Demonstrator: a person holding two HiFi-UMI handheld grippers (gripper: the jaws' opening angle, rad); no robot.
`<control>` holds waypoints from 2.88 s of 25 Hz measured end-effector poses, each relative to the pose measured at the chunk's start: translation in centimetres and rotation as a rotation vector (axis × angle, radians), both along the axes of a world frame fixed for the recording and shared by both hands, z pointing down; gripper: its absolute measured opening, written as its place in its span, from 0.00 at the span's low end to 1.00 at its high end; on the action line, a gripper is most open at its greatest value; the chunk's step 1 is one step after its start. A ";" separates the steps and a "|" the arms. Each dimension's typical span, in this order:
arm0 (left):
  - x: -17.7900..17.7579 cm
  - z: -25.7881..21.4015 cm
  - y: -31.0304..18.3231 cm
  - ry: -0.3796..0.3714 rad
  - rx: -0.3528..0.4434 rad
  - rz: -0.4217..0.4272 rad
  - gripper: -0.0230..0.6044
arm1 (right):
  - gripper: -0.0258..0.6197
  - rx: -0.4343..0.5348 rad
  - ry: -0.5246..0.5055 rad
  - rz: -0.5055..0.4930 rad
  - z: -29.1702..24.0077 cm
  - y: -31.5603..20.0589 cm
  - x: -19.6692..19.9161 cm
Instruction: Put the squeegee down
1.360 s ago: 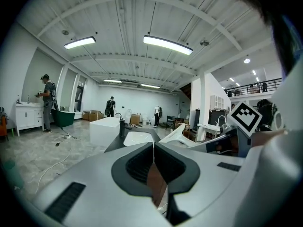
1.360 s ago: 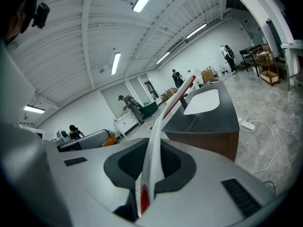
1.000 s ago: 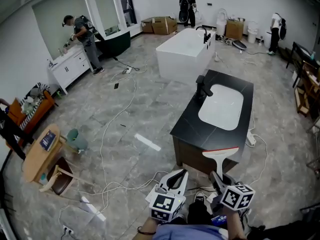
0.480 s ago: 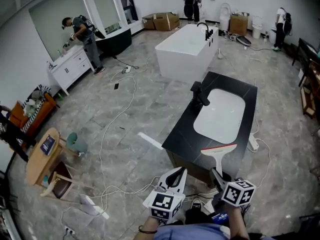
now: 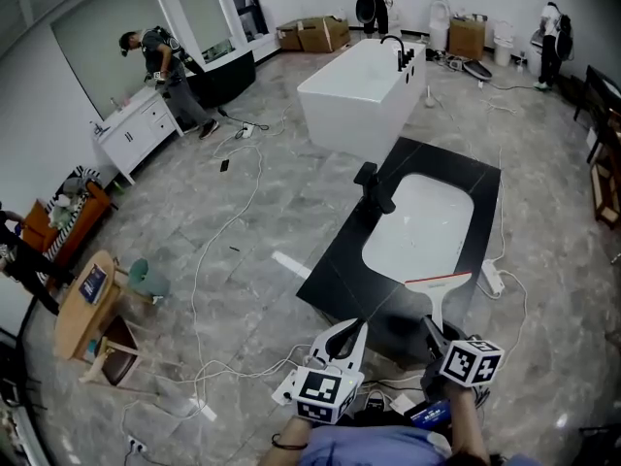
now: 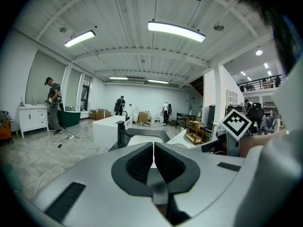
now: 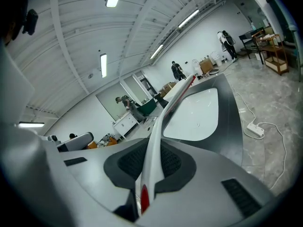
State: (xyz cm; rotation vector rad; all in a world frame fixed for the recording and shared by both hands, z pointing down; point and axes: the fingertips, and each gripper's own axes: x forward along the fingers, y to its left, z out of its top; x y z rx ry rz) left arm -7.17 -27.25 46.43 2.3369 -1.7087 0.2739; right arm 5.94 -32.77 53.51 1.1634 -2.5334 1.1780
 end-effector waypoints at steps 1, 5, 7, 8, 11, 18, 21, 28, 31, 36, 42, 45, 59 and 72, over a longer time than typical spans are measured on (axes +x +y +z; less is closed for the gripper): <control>0.4 0.2 -0.4 -0.005 -0.005 0.007 0.07 | 0.11 -0.008 0.001 0.005 0.4 -0.6 0.4; 2.1 0.5 -1.5 -0.022 -0.021 0.040 0.07 | 0.11 -0.043 -0.006 0.036 2.2 -2.8 2.4; 2.6 0.6 -2.0 -0.031 -0.029 0.055 0.07 | 0.11 -0.063 -0.012 0.060 3.2 -3.6 3.3; 2.8 0.6 -2.2 -0.034 -0.033 0.061 0.07 | 0.11 -0.074 -0.015 0.073 3.7 -4.0 3.7; 3.3 1.2 -2.8 -0.043 -0.051 0.083 0.07 | 0.11 -0.113 -0.036 0.102 5.6 -4.5 4.6; 4.9 2.8 -4.4 -0.066 -0.087 0.180 0.07 | 0.11 -0.225 -0.114 0.189 10.5 -5.6 5.5; 5.8 2.9 -4.6 -0.072 -0.093 0.236 0.07 | 0.11 -0.270 -0.135 0.238 12.0 -5.6 6.0; 5.0 3.2 -4.7 -0.067 -0.099 0.301 0.07 | 0.11 -0.363 -0.286 0.363 13.9 -5.7 5.8; 3.7 3.0 -5.1 -0.063 -0.094 0.297 0.07 | 0.11 -0.386 -0.309 0.397 14.3 -5.5 5.5; 1.2 3.0 -5.6 -0.051 -0.086 0.274 0.07 | 0.11 -0.414 -0.266 0.424 15.4 -5.0 4.8; -0.9 2.9 -6.0 -0.036 -0.069 0.250 0.07 | 0.34 -0.427 -0.177 0.408 15.9 -4.7 3.7; -1.3 2.6 -5.9 -0.034 -0.063 0.255 0.07 | 0.42 -0.403 -0.051 0.394 16.0 -4.4 3.6; -2.7 2.2 -5.7 -0.028 -0.038 0.257 0.07 | 0.58 -0.258 0.443 0.395 16.1 -3.1 4.8; -2.0 2.3 -5.1 -0.006 -0.022 0.321 0.07 | 0.58 -0.050 0.385 0.466 10.2 -3.2 5.7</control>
